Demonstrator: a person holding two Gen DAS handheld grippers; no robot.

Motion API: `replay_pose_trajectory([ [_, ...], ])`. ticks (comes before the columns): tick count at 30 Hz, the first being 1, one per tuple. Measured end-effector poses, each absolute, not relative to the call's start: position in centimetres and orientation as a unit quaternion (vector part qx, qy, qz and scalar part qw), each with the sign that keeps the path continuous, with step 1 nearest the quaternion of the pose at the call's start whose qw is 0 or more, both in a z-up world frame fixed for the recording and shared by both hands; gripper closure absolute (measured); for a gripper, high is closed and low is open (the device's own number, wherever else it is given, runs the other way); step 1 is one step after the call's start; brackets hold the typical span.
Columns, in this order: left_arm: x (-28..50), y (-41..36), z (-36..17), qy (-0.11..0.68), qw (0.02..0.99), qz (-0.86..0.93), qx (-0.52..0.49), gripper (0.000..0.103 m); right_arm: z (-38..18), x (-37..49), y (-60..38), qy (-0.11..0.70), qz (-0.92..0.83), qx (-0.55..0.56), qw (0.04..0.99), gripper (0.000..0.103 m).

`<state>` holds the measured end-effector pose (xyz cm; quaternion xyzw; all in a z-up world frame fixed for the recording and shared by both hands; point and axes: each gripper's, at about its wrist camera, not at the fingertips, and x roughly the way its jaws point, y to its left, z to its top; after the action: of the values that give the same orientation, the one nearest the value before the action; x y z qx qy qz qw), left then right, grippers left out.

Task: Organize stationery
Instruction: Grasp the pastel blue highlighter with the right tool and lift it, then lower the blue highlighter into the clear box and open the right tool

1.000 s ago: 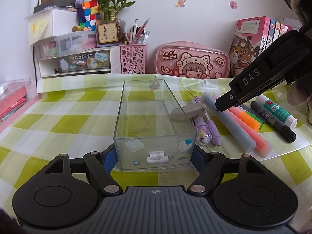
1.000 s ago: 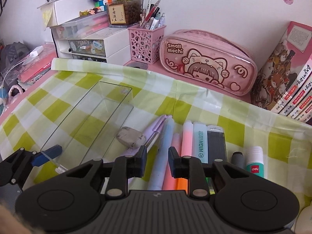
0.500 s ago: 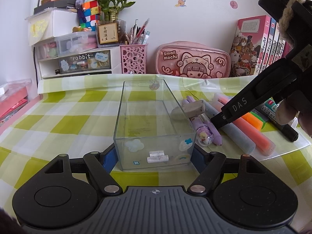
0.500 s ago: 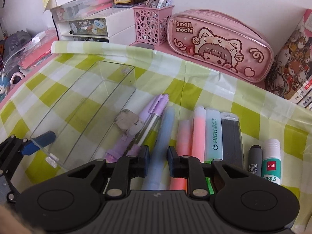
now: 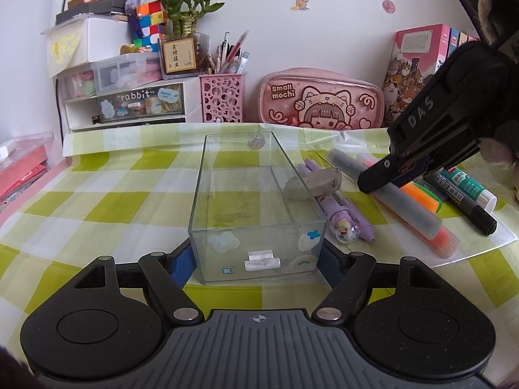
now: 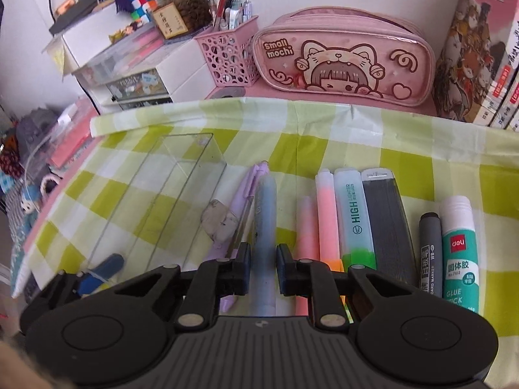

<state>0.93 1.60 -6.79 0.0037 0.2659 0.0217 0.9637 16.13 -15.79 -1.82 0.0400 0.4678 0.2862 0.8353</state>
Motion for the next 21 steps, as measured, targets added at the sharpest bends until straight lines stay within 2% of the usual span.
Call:
replay_pose_trajectory([
  [6, 0.9, 1.6, -6.7, 0.266, 0.964, 0.023, 0.005, 0.029, 0.1, 16.8, -14.0, 0.486, 0.319, 0.125, 0.804, 0.083],
  [21, 0.7, 1.7, -6.8, 0.263, 0.965, 0.016, 0.009, 0.029, -1.1, 18.9, -5.3, 0.535, 0.259, 0.095, 0.799, 0.083],
])
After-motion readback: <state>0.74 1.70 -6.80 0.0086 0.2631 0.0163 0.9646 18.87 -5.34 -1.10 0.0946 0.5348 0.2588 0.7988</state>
